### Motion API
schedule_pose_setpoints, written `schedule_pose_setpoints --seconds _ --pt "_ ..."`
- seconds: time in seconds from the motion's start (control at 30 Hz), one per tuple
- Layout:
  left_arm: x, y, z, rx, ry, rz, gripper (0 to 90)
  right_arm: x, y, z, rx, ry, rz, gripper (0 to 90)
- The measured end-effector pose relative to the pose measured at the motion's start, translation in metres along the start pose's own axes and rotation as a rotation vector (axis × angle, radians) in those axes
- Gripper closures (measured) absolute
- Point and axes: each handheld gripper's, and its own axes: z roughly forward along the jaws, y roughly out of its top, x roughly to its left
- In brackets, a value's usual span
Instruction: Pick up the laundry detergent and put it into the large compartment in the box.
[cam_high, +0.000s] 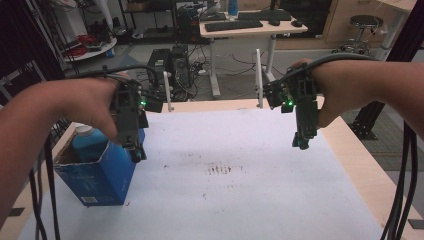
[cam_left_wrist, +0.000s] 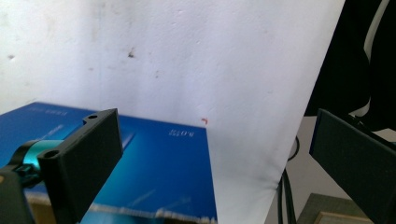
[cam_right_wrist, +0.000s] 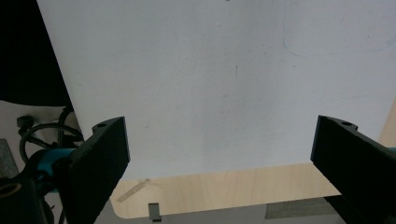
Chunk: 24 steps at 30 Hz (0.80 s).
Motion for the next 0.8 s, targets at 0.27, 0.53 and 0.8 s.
schedule_pose_setpoints --seconds 0.27,0.53,0.8 --pt "0.001 0.009 0.014 0.000 0.004 0.021 2.6 0.001 0.003 0.000 0.005 -0.001 0.002 3.5" --pt "0.003 0.017 0.023 0.008 0.021 0.035 2.6 0.001 0.002 0.000 0.003 -0.004 0.002 3.6" --pt "0.008 0.014 0.027 0.013 0.000 0.023 2.6 -0.005 0.004 0.001 -0.001 0.002 -0.018 3.6"
